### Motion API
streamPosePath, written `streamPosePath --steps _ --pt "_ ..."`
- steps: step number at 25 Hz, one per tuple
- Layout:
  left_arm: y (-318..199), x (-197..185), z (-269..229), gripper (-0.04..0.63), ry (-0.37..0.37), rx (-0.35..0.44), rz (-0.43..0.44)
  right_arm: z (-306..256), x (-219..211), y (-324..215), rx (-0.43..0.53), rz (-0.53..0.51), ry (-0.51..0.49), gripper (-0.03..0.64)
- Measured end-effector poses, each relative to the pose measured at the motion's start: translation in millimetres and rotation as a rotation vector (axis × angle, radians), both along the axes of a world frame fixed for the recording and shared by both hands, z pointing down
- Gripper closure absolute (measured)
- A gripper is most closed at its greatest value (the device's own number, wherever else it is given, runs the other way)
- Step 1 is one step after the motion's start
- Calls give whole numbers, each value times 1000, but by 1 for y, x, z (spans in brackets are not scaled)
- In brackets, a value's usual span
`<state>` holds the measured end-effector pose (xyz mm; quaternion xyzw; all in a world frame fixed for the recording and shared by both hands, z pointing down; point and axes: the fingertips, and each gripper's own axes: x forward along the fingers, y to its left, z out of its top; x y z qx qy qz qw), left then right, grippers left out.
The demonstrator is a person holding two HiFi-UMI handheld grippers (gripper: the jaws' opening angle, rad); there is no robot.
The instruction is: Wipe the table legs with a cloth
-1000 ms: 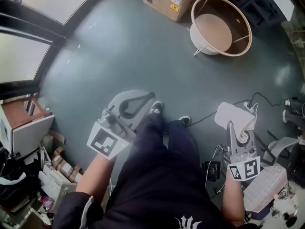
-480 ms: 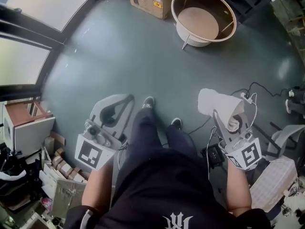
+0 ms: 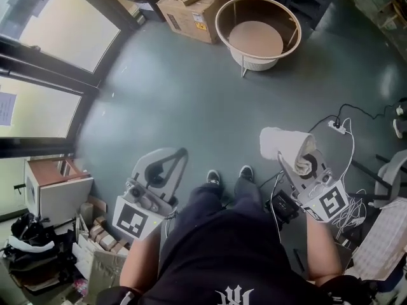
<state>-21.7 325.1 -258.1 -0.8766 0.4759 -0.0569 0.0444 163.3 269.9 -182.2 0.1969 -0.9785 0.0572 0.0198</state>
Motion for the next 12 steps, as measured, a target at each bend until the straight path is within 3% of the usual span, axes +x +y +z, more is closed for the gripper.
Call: streamPosePath --steps 4,8,12 --pt "10 -2 7 589 20 34 91 -2 -13 17 23 34 54 546" --pt "28 -10 30 589 64 -37 169 -18 -44 49 3 54 66 546" --pt "42 -18 56 589 166 -134 193 -26 -64 73 -16 61 115 546"
